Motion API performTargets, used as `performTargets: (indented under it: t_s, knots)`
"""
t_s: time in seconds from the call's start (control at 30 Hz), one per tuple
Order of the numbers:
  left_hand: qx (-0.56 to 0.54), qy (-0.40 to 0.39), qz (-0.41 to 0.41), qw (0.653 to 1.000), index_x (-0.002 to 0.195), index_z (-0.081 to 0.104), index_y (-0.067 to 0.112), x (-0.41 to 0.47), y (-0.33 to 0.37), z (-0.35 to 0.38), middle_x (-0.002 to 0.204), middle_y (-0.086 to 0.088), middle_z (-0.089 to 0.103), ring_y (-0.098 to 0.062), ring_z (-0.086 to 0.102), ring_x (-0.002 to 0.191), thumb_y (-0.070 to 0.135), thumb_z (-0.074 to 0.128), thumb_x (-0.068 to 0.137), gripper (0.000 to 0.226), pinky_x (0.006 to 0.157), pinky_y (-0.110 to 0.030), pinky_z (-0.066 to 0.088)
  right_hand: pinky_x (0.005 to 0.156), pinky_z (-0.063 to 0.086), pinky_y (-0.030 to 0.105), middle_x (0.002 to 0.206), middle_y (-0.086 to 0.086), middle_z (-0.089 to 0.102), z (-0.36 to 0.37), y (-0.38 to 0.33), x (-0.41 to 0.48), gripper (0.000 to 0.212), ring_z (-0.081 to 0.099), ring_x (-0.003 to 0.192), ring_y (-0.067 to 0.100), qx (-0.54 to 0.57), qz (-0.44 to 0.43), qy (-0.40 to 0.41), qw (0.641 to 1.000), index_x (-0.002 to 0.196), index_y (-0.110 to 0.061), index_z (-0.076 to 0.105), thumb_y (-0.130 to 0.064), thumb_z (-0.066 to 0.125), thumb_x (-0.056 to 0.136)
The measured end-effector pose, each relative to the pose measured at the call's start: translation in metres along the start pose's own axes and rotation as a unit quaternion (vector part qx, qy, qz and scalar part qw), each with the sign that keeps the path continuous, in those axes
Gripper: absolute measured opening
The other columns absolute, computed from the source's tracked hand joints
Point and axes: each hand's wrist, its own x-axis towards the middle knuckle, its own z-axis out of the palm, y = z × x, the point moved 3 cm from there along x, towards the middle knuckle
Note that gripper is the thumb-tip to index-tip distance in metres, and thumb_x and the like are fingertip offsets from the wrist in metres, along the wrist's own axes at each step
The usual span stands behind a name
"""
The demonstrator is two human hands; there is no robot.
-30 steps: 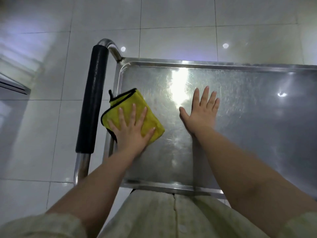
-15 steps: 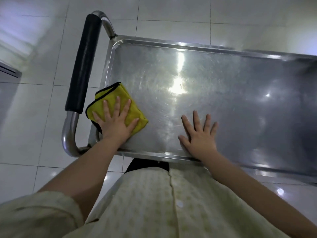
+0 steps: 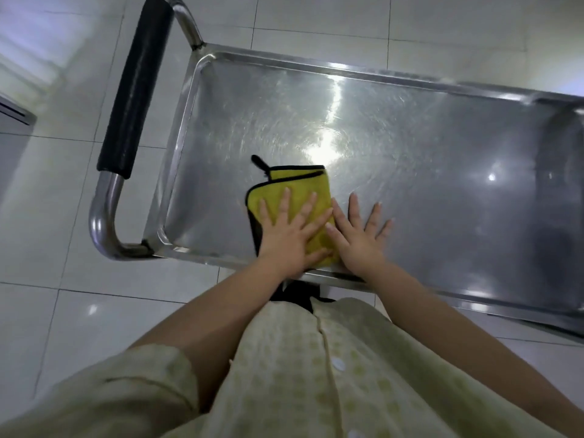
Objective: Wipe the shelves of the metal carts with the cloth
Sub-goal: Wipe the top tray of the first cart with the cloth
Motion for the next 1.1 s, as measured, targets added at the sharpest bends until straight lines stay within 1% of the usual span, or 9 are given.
performTargets:
  t_s: [0.17,0.37,0.5,0.57,0.73,0.83,0.9,1.0,1.1]
  knots:
    - [-0.007,0.016,0.008,1.000,0.145,-0.016,0.056,-0.003,-0.019,-0.005,0.160,0.014,-0.019,-0.032,-0.023,0.146,0.089,0.001,0.076,0.078,0.109,-0.069,-0.009,0.108,-0.021,0.064,0.147,-0.018,-0.043,0.003,-0.004,-0.004,0.069,-0.037,0.139,0.036,-0.059,0.011,0.012,0.998,0.143,-0.053,-0.023,-0.079,-0.004,0.083]
    - [-0.081,0.024,-0.230,0.970,0.141,-0.018,0.060,-0.054,-0.158,0.002,0.157,0.018,-0.023,-0.029,-0.017,0.147,0.093,0.005,0.070,0.081,0.112,-0.066,-0.004,0.106,-0.019,0.068,0.150,-0.009,-0.044,0.010,-0.007,-0.003,0.073,-0.039,0.135,0.042,-0.104,0.017,0.029,0.994,0.139,-0.050,-0.033,-0.079,0.006,0.085]
    - [-0.096,0.011,-0.301,0.949,0.137,-0.030,0.057,-0.056,-0.145,0.005,0.159,0.010,-0.025,-0.036,-0.021,0.145,0.090,-0.006,0.068,0.080,0.109,-0.071,-0.007,0.105,-0.018,0.069,0.147,-0.006,-0.048,0.006,-0.008,-0.002,0.075,-0.041,0.133,0.043,-0.110,0.015,0.011,0.994,0.139,-0.048,-0.036,-0.078,0.009,0.087]
    - [-0.099,0.008,-0.270,0.958,0.139,-0.030,0.054,-0.045,-0.108,0.005,0.158,0.007,-0.028,-0.041,-0.022,0.143,0.088,-0.005,0.071,0.079,0.106,-0.073,-0.007,0.106,-0.021,0.068,0.150,-0.009,-0.044,0.001,-0.005,-0.002,0.069,-0.041,0.134,0.040,-0.070,0.005,0.002,0.998,0.143,-0.050,-0.027,-0.075,0.009,0.090]
    - [-0.037,0.006,-0.058,0.998,0.143,-0.026,0.050,-0.016,0.004,0.003,0.156,0.006,-0.033,-0.043,-0.031,0.140,0.086,-0.002,0.076,0.080,0.104,-0.074,-0.008,0.107,-0.026,0.060,0.154,-0.020,-0.030,-0.008,0.001,-0.006,0.065,-0.037,0.139,0.031,0.045,-0.031,0.015,0.998,0.149,-0.052,0.000,-0.069,0.027,0.092]
    - [-0.046,-0.017,-0.060,0.997,0.141,-0.027,0.052,-0.009,0.024,-0.005,0.155,0.009,-0.033,-0.040,-0.031,0.140,0.085,0.002,0.075,0.080,0.104,-0.074,-0.014,0.108,-0.027,0.055,0.158,-0.021,-0.017,-0.011,0.004,-0.008,0.068,-0.032,0.143,0.027,0.102,-0.037,0.041,0.993,0.152,-0.046,0.013,-0.063,0.041,0.093]
    - [-0.058,-0.014,-0.056,0.997,0.146,-0.011,0.054,-0.008,0.017,-0.014,0.160,0.011,-0.020,-0.039,-0.022,0.144,0.084,0.005,0.078,0.076,0.103,-0.071,-0.019,0.110,-0.024,0.050,0.162,-0.016,0.001,-0.015,0.005,-0.009,0.063,-0.021,0.147,0.026,0.122,-0.027,0.076,0.989,0.151,-0.039,0.024,-0.056,0.047,0.094]
    - [-0.036,0.025,0.000,0.999,0.146,0.028,0.045,0.007,-0.004,-0.039,0.162,0.002,0.016,-0.033,0.004,0.148,0.063,0.027,0.094,0.055,0.112,-0.065,-0.007,0.117,0.009,0.044,0.149,-0.003,0.042,-0.022,0.001,-0.017,0.055,0.023,0.142,0.032,0.121,-0.002,0.166,0.979,0.139,-0.025,0.046,-0.045,0.060,0.090]
    - [0.011,0.022,0.077,0.997,0.148,0.027,0.042,0.037,-0.018,-0.063,0.151,-0.006,0.032,-0.027,0.018,0.143,0.046,0.039,0.100,0.050,0.115,-0.054,0.018,0.100,0.036,0.038,0.120,0.000,0.058,-0.020,-0.004,-0.027,0.053,0.045,0.116,0.023,0.146,0.068,0.177,0.971,0.125,-0.020,0.052,-0.046,0.068,0.082]
